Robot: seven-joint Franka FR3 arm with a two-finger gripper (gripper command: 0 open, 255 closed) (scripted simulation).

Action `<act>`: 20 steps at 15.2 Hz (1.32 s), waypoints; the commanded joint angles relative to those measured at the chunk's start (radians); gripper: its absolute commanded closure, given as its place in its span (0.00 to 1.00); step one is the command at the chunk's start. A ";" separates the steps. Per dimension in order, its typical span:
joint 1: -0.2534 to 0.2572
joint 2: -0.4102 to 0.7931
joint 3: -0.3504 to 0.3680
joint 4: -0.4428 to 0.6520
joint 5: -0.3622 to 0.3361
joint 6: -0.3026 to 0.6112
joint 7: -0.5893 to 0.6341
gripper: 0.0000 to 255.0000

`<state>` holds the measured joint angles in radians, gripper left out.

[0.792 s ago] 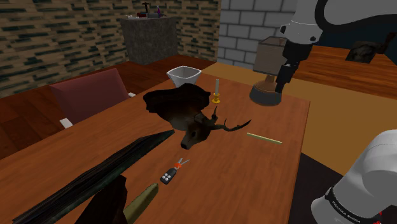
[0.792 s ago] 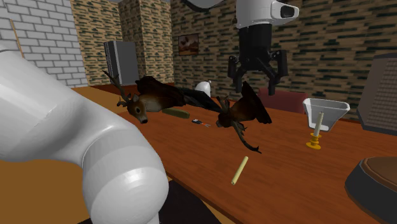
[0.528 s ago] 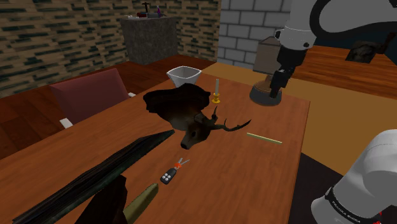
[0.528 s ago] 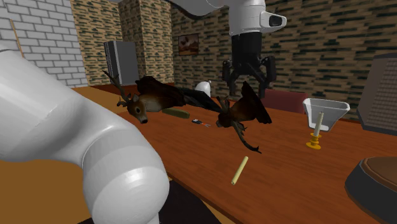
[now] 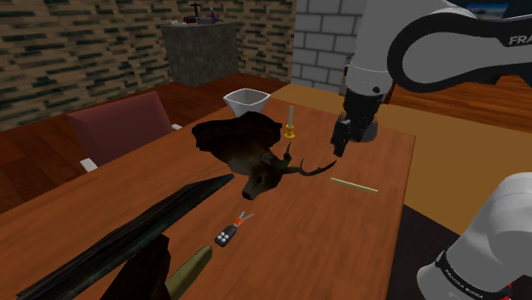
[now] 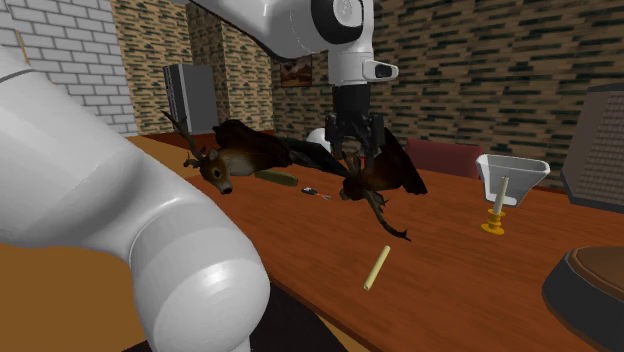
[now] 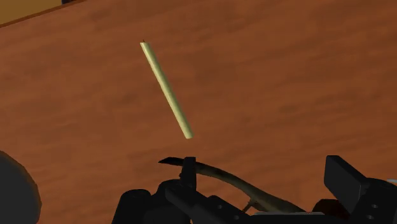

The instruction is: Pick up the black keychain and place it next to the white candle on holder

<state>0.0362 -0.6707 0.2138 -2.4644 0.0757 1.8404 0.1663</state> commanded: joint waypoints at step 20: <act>0.003 0.644 0.438 0.311 -0.089 0.307 0.760 0.00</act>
<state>0.0383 -0.0763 0.6354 -2.1842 0.0181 2.1371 0.8759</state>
